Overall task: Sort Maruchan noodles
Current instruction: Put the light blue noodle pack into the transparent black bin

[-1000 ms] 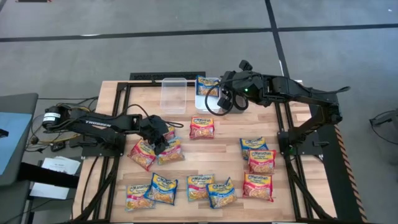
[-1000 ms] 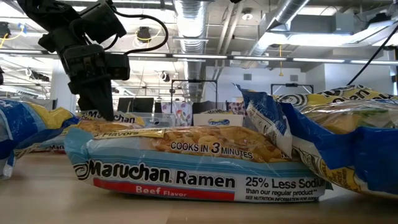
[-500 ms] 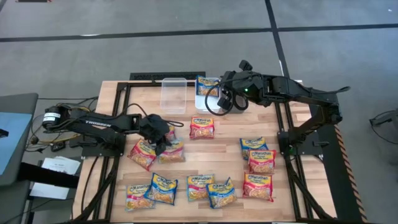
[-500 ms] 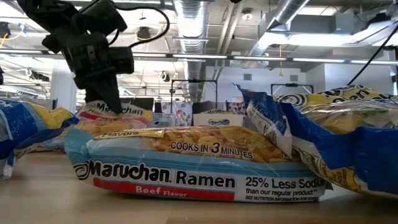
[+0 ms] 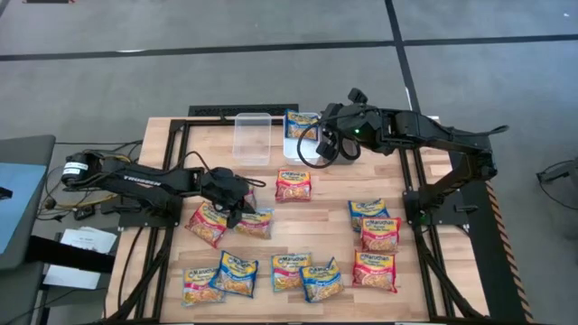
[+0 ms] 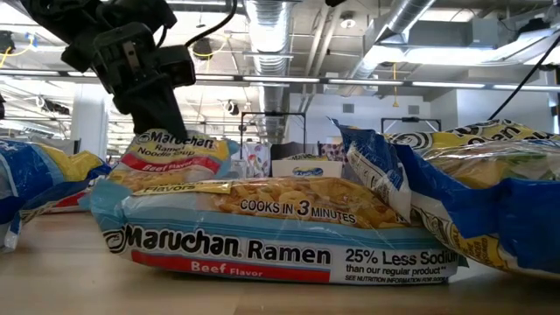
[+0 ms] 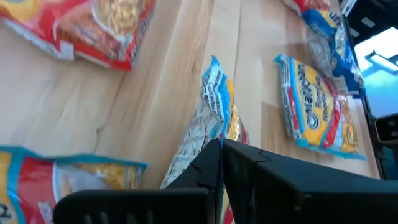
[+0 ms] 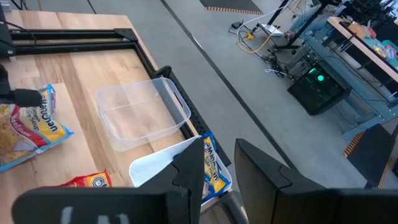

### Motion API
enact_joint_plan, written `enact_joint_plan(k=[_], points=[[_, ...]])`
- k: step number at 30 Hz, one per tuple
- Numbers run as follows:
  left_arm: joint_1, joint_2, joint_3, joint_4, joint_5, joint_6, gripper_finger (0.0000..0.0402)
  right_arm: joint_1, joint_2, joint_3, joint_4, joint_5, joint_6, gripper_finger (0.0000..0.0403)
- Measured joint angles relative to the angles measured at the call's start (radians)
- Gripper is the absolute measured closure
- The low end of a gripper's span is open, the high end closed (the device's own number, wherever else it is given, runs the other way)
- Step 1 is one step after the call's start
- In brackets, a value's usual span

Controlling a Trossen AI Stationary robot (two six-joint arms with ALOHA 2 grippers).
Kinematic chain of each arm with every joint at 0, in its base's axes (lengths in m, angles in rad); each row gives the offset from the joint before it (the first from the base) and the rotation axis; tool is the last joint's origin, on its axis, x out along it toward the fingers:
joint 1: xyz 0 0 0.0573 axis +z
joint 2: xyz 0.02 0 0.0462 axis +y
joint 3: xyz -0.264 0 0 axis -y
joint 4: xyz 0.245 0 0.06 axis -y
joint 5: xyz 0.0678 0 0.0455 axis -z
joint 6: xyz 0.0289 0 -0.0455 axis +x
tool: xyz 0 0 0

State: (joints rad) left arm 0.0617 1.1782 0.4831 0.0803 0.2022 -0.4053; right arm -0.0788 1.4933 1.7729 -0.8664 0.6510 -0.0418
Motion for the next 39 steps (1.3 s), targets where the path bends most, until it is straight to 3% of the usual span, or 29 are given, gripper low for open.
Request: enact_joint_plan(k=[3,10,23,29,39], points=[[0.001,0.000,0.000,0.002,0.012,0.003,0.0401,0.000,0.000,0.000,0.000,0.000,0.000,0.0289],[0.006,0.000,0.000,-0.002,0.156,0.003,0.0401,0.000,0.000,0.000,-0.002,0.000,0.040,0.0289],[0.005,0.000,0.000,-0.065,0.134,0.053,0.0399,0.000,0.000,0.000,-0.002,0.000,0.043,0.0289],[0.005,0.000,0.000,-0.138,0.125,0.067,0.0356,0.000,0.000,0.000,-0.002,0.000,0.043,0.0289],[0.006,0.000,0.000,-0.157,-0.025,0.063,0.0287,0.000,0.000,0.000,-0.002,0.000,0.043,0.0289]])
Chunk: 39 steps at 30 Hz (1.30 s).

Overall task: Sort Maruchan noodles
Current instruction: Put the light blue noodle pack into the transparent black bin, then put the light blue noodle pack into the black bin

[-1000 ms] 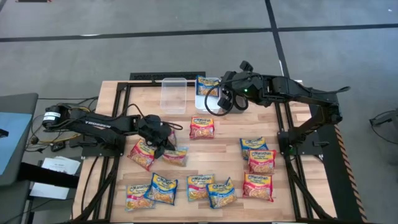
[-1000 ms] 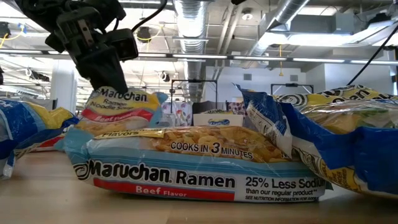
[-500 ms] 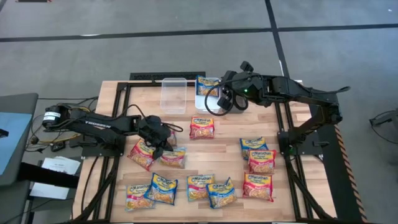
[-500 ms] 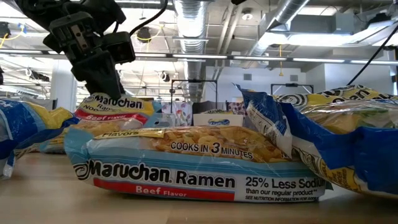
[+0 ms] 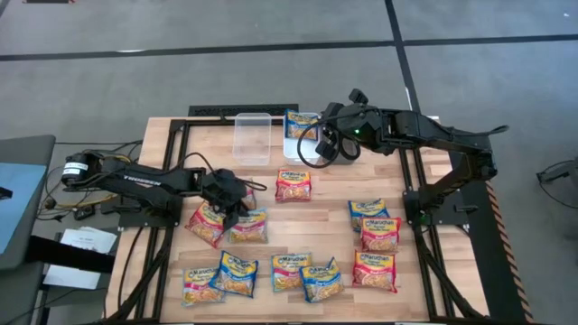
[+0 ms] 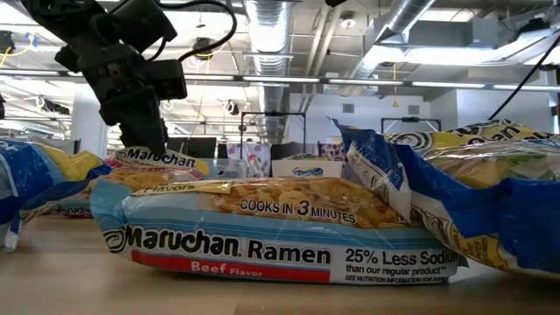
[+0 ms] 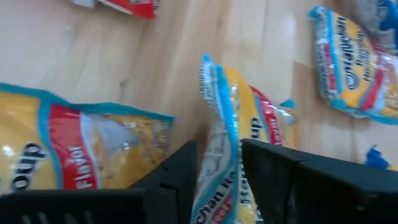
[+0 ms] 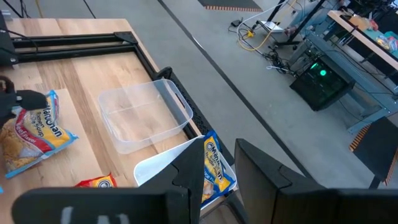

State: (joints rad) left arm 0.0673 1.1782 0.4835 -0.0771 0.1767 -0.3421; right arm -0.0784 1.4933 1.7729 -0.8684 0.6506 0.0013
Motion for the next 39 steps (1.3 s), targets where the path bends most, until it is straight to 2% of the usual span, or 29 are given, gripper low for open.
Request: enact_joint_plan(k=[3,6,16,24,27,33,37,39], points=[[0.000,0.003,0.000,-0.010,-0.003,-0.001,0.0283,0.000,0.000,0.000,0.000,0.000,0.000,0.0289],[0.000,0.023,0.000,-0.013,0.037,-0.003,0.0283,0.000,0.000,0.000,0.000,0.000,0.000,0.0289],[0.000,0.193,0.005,0.069,0.157,-0.018,0.0283,0.000,0.000,0.000,-0.022,0.000,0.001,0.0289],[0.000,0.217,0.002,0.096,0.192,-0.027,0.0286,0.000,0.000,0.000,-0.022,0.000,0.001,0.0289],[0.000,0.217,0.002,0.096,0.201,-0.032,0.0309,0.000,0.000,0.000,-0.022,0.000,0.001,0.0289],[0.000,0.217,0.001,0.098,0.204,-0.036,0.0387,0.000,0.000,0.000,-0.022,0.000,0.001,0.0289],[0.000,0.215,0.001,0.099,0.205,-0.036,0.0399,0.000,0.000,0.000,-0.023,-0.016,0.070,0.0289],[0.000,0.210,0.000,0.099,0.208,-0.036,0.0400,0.000,0.000,0.000,-0.043,-0.094,0.120,0.0289]])
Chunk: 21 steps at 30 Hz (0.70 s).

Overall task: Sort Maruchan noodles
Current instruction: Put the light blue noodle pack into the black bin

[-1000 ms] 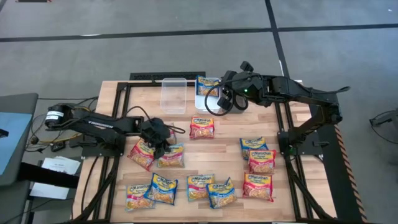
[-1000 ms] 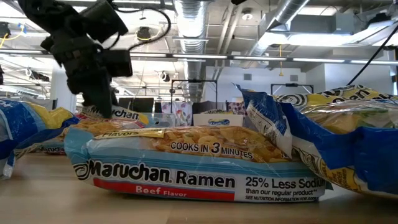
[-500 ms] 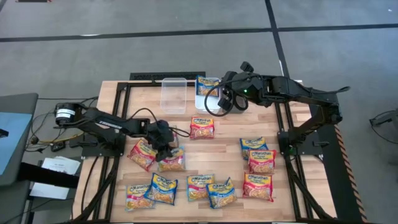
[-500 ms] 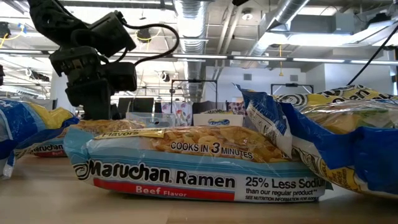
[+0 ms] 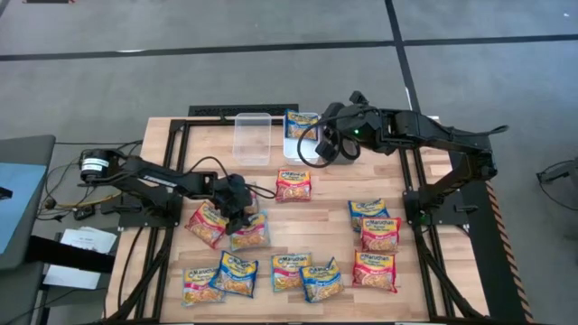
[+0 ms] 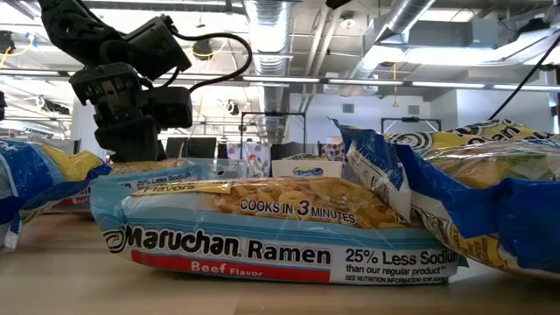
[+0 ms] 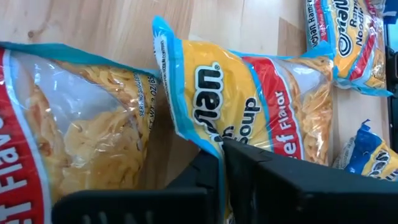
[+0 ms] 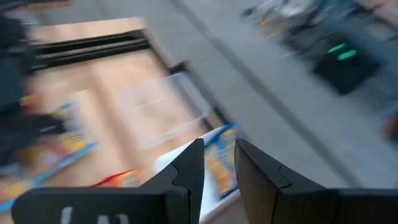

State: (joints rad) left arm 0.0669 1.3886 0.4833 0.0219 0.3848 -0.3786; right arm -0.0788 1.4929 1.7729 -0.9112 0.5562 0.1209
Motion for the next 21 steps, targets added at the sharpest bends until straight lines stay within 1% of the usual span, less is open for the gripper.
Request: enact_joint_plan(k=[3,5,8,11,14,21], points=[[-0.001,-0.015,-0.001,0.000,0.011,-0.001,0.0401,0.001,0.000,-0.001,-0.040,-0.171,0.086,0.0289],[-0.001,-0.030,-0.002,0.009,0.019,-0.002,0.0401,0.012,-0.002,-0.026,-0.033,-0.265,0.126,0.0289],[-0.001,-0.062,-0.002,0.025,0.030,-0.001,0.0401,0.033,0.002,-0.082,-0.031,-0.346,0.162,0.0289],[-0.001,-0.091,-0.002,0.025,0.030,-0.002,0.0401,0.058,0.000,-0.145,-0.006,-0.376,0.201,0.0289],[-0.001,-0.112,-0.002,0.026,0.030,-0.011,0.0401,0.087,0.001,-0.214,0.041,-0.379,0.238,0.0289],[-0.029,-0.135,-0.002,0.034,0.029,-0.028,0.0401,0.150,0.000,-0.358,0.245,-0.379,0.274,0.0289]])
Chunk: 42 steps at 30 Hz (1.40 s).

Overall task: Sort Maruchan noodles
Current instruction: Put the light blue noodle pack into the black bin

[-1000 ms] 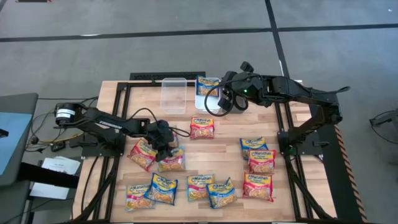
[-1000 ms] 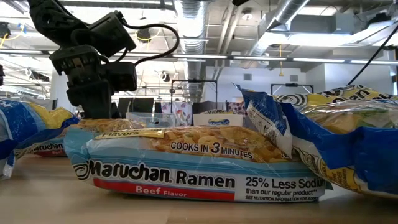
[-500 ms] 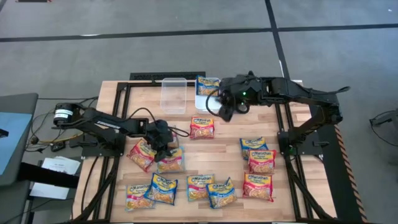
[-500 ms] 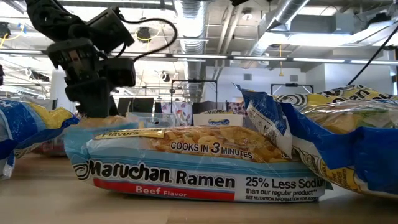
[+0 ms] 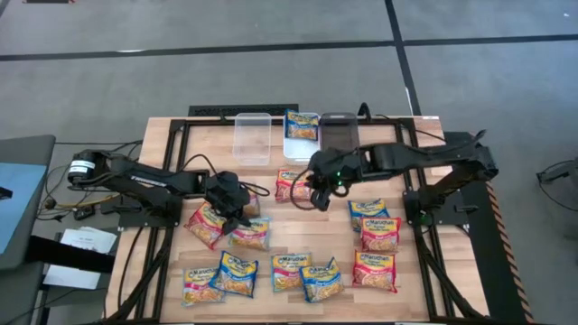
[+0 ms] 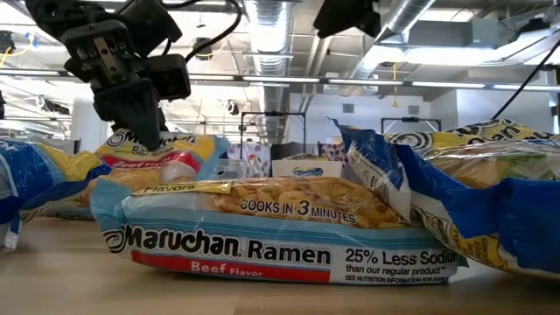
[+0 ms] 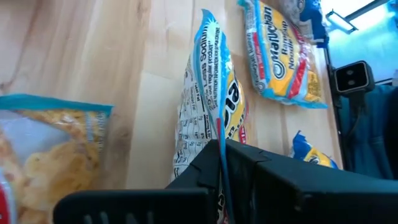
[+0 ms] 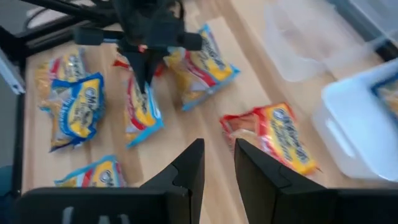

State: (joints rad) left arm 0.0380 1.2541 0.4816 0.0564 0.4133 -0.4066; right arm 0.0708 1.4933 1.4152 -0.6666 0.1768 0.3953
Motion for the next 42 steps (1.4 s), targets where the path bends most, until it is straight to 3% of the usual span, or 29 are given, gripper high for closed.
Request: enact_joint_plan(k=[13,26,34,42], points=[[-0.050,0.002,0.000,0.046,-0.047,-0.031,0.0401,0.092,0.000,-0.281,0.503,0.003,0.050,0.0289],[-0.050,0.002,0.001,0.094,-0.060,-0.053,0.0401,0.105,0.001,-0.426,0.874,0.091,0.042,0.0289],[-0.050,0.002,0.001,0.093,-0.054,-0.054,0.0401,0.135,0.006,-0.435,0.949,0.103,0.050,0.0289],[-0.050,0.002,0.002,0.084,-0.053,-0.047,0.0401,0.166,0.159,-0.403,1.087,0.130,0.017,0.0289]])
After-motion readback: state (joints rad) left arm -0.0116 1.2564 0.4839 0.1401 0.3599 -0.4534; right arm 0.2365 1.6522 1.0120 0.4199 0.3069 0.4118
